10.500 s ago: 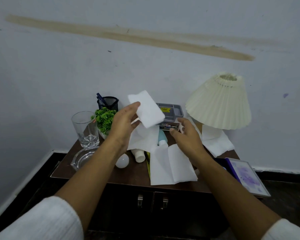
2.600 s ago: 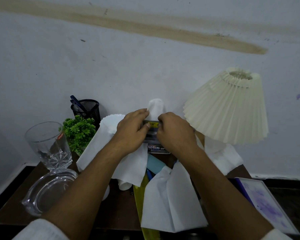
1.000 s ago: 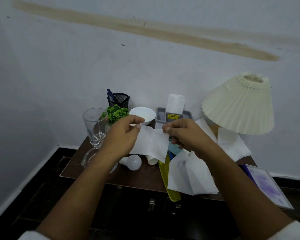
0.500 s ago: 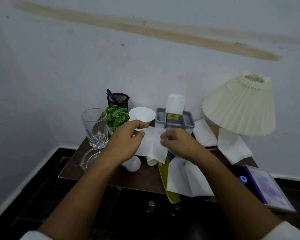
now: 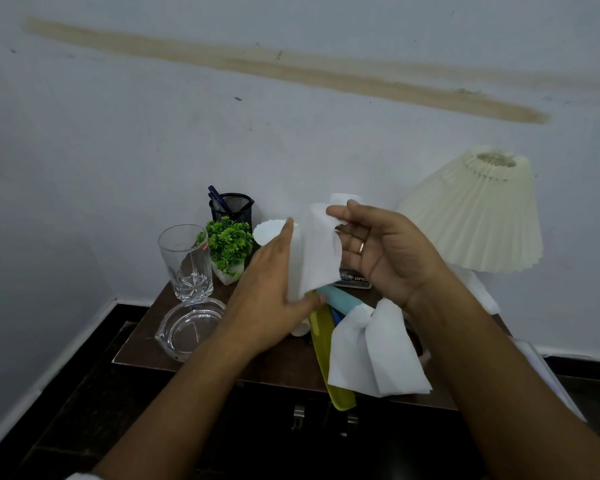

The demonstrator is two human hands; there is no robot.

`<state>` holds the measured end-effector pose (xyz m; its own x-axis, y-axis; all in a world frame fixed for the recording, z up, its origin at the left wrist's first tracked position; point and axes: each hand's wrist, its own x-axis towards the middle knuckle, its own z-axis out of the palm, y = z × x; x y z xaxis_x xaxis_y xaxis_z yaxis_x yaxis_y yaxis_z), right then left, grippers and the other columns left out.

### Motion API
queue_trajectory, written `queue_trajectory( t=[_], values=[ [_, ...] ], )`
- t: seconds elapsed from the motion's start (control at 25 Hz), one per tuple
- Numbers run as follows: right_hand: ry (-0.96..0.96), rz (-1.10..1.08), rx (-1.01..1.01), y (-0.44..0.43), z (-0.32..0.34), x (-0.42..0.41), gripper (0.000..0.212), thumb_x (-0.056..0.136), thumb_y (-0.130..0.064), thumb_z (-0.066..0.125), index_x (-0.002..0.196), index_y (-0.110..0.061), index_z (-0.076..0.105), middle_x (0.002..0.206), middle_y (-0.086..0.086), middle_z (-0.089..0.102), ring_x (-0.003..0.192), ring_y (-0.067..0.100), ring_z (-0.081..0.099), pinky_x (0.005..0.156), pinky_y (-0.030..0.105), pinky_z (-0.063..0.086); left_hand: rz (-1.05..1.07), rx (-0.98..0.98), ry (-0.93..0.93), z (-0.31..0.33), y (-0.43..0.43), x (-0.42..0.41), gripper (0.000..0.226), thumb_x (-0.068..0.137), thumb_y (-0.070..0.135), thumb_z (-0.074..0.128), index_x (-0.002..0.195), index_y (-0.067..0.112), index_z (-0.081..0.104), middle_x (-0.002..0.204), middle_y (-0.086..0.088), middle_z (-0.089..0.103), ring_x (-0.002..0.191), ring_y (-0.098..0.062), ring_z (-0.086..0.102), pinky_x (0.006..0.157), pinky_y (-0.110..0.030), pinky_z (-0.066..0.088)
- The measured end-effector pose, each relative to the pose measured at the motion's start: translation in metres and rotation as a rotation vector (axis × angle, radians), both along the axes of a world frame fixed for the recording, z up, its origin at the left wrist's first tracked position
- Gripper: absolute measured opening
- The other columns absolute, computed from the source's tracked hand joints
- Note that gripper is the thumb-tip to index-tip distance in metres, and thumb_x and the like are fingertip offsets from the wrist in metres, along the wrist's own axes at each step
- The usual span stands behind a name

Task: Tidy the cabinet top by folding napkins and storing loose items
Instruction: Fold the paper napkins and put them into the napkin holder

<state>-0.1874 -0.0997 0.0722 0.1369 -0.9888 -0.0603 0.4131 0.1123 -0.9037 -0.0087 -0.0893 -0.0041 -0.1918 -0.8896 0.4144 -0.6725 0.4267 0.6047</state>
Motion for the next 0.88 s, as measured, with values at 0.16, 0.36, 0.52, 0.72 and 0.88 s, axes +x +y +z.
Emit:
queue_trajectory(
  t=[0.16,0.36,0.52,0.72,0.88],
  values=[
    [-0.088,0.033,-0.078,0.002,0.008,-0.006,0.041,0.097,-0.023,0.06,0.134,-0.004,0.059,0.12,0.017,0.071,0.107,0.034,0.071,0.092,0.047,0.059,-0.001,0.091,0.579,0.008,-0.005,-0.001,0.027,0.098,0.031,0.051,0.118,0.036,0.07,0.114,0.008,0.072,0.108,-0.012,0.065,0.092,-0.04,0.052],
    [0.483,-0.211,-0.253,0.015,0.005,-0.012,0.023,0.097,-0.017,0.064,0.119,-0.018,0.067,0.109,0.004,0.075,0.096,0.022,0.075,0.079,0.035,0.062,-0.025,0.549,1.377,0.035,-0.008,0.005,0.019,0.102,0.026,0.054,0.116,0.021,0.065,0.116,-0.008,0.074,0.109,-0.028,0.069,0.096,-0.055,0.053],
    [0.884,-0.241,-0.456,0.035,-0.011,-0.013,0.028,0.096,-0.015,0.065,0.122,-0.024,0.066,0.104,-0.016,0.068,0.098,-0.002,0.065,0.083,0.027,0.06,-0.165,0.663,1.453,0.046,-0.004,0.004,0.027,0.104,0.03,0.047,0.122,0.018,0.063,0.116,-0.006,0.075,0.104,-0.025,0.073,0.084,-0.047,0.06],
    [0.923,-0.181,-0.431,0.041,-0.022,-0.023,0.064,0.089,-0.022,0.076,0.143,-0.034,0.046,0.116,-0.029,0.056,0.104,-0.019,0.058,0.087,0.016,0.056,-0.19,0.781,1.332,0.045,0.005,-0.003,0.033,0.104,0.032,0.046,0.129,0.015,0.061,0.119,-0.007,0.074,0.11,-0.027,0.071,0.078,-0.043,0.063],
    [0.57,-0.023,-0.273,0.039,-0.026,-0.031,0.083,0.082,-0.008,0.081,0.147,-0.038,0.04,0.129,0.001,0.067,0.113,0.017,0.069,0.094,0.039,0.059,-0.136,0.761,1.185,0.047,0.011,-0.004,0.03,0.102,0.034,0.052,0.122,0.016,0.066,0.115,-0.004,0.076,0.106,-0.026,0.073,0.087,-0.046,0.059]
  ],
)
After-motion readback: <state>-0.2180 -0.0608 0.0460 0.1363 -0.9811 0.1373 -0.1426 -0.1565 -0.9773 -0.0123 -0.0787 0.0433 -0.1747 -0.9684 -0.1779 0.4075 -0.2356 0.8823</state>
